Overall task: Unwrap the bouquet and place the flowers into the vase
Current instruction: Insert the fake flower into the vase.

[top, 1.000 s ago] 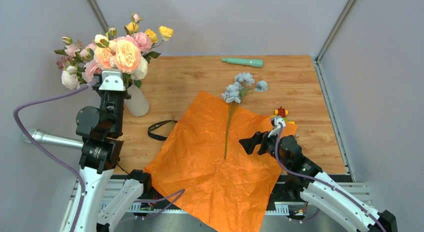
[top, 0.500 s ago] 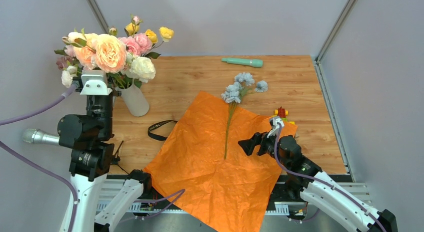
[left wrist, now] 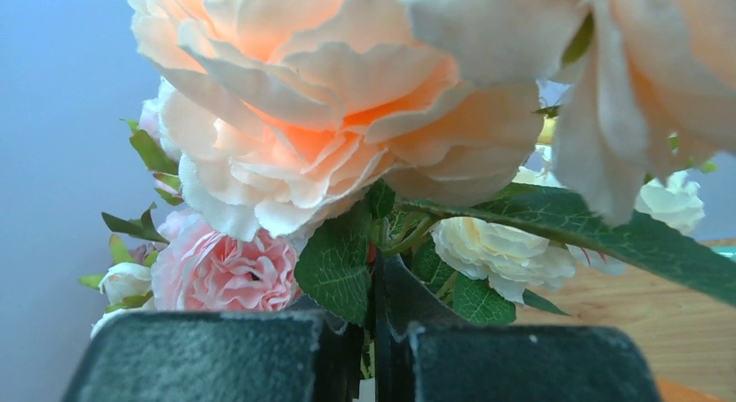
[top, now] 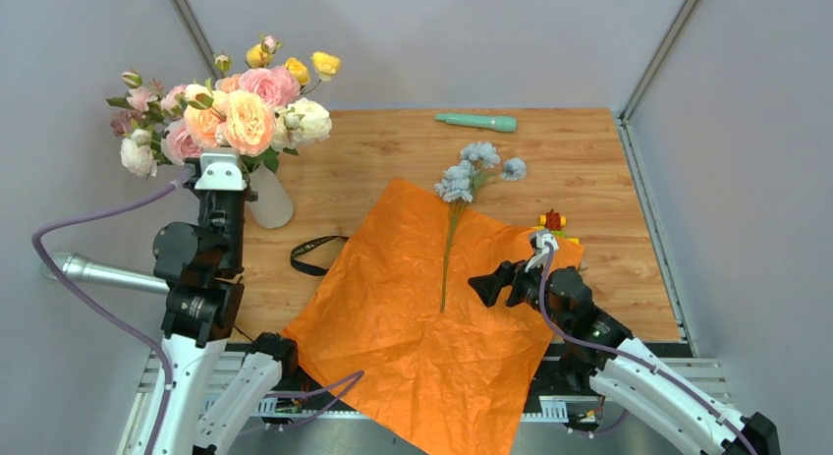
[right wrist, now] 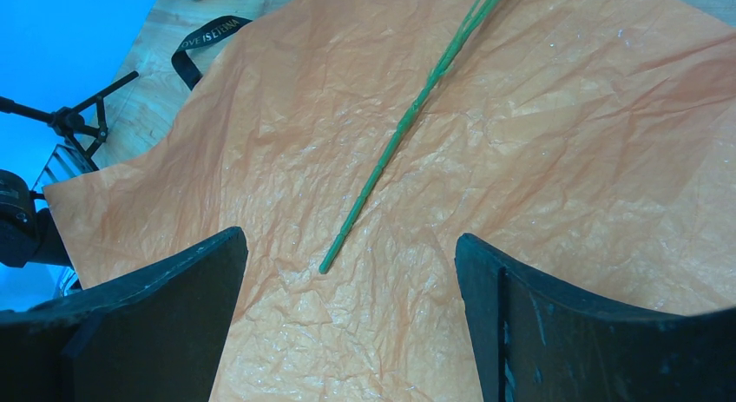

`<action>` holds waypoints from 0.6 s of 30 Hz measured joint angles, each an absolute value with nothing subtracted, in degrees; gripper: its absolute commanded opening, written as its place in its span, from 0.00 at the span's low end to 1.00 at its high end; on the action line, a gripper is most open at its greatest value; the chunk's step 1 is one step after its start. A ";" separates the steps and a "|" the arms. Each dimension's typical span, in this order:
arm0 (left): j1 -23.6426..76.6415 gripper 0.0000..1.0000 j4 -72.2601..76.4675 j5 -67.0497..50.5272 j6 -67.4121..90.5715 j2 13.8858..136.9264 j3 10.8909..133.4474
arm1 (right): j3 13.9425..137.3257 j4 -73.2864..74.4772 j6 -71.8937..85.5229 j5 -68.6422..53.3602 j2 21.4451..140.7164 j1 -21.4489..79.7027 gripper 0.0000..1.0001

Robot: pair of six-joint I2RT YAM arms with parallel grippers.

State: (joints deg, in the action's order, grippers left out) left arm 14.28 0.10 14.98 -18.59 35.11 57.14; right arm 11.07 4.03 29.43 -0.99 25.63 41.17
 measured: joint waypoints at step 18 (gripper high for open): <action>8.40 0.00 2.74 12.21 -16.14 36.07 53.60 | 11.07 4.03 29.43 -1.10 25.61 41.17 0.91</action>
State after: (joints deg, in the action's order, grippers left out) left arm 8.40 2.74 12.21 -16.14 36.07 53.60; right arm 11.07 4.03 29.43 -1.10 25.61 41.17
